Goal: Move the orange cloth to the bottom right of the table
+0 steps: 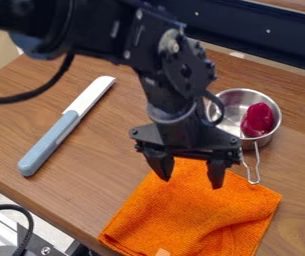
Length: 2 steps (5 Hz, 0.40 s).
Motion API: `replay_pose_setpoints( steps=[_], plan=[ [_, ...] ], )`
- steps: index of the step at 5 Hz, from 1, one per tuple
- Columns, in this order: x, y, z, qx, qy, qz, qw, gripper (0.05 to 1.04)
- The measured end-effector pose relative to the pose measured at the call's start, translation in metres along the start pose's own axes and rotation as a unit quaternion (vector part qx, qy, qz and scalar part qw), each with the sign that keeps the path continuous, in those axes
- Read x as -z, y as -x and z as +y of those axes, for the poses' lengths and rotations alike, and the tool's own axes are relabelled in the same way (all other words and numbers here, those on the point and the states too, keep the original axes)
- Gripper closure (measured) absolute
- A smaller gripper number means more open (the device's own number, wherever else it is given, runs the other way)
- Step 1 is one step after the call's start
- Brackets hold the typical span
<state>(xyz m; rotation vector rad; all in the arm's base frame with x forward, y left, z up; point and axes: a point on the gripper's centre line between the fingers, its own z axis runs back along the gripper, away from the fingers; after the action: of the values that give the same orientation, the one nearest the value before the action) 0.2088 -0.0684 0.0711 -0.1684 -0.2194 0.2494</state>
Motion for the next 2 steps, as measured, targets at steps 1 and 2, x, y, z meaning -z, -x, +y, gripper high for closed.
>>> replay_pose_setpoints(
  steps=[1, 2],
  plan=[
    [-0.009, -0.008, 0.013, -0.007, -0.008, -0.017, 0.9998, 0.084],
    [-0.011, -0.029, 0.034, -0.009, -0.032, -0.050, 0.9982, 0.084]
  ],
)
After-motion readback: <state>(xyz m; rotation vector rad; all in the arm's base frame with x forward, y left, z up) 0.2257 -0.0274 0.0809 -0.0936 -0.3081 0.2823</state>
